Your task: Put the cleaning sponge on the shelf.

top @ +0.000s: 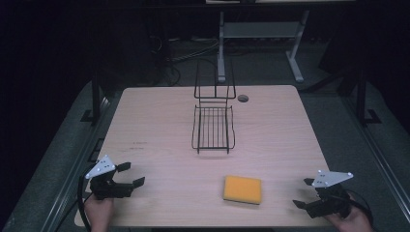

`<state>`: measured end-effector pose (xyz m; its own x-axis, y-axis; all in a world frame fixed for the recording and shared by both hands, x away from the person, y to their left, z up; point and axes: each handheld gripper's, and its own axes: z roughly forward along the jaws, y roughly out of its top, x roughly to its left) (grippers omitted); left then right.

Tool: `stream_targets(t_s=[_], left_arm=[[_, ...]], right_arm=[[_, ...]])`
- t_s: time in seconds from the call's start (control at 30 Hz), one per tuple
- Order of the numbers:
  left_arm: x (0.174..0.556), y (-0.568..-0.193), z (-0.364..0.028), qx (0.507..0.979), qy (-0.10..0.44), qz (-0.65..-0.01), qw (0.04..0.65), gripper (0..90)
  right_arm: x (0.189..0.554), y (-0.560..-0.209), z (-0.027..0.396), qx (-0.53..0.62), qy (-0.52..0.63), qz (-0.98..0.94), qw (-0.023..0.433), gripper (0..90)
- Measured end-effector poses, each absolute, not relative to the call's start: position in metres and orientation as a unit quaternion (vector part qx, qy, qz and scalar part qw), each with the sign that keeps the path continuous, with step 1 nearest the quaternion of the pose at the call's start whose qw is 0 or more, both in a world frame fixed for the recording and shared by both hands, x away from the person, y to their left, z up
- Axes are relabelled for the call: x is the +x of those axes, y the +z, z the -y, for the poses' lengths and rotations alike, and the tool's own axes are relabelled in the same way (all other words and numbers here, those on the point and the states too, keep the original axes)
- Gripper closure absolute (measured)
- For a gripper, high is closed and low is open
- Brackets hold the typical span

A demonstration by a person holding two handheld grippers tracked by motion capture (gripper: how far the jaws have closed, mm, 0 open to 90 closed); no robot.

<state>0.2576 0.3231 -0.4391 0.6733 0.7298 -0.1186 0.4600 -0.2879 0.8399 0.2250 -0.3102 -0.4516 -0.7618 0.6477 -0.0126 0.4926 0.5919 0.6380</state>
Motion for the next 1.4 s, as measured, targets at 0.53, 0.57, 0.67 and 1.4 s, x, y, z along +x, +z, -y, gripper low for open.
stream_targets(t_s=[0.53,0.57,0.67,1.4], left_arm=[[0.256,-0.439,-0.325,0.790,0.146,-0.374,0.464,14.1],[0.256,-0.439,-0.325,0.790,0.146,-0.374,0.464,14.1],[0.256,-0.439,-0.325,0.790,0.146,-0.373,0.464,14.1],[0.257,-0.438,-0.328,0.787,0.147,-0.377,0.466,14.1]], right_arm=[[0.226,-0.443,0.292,0.289,0.311,-0.898,0.117,14.8],[0.226,-0.443,0.292,0.289,0.311,-0.898,0.117,14.8],[0.228,-0.441,0.283,0.276,0.309,-0.903,0.113,14.8],[0.244,-0.435,0.248,0.225,0.299,-0.923,0.092,14.7]])
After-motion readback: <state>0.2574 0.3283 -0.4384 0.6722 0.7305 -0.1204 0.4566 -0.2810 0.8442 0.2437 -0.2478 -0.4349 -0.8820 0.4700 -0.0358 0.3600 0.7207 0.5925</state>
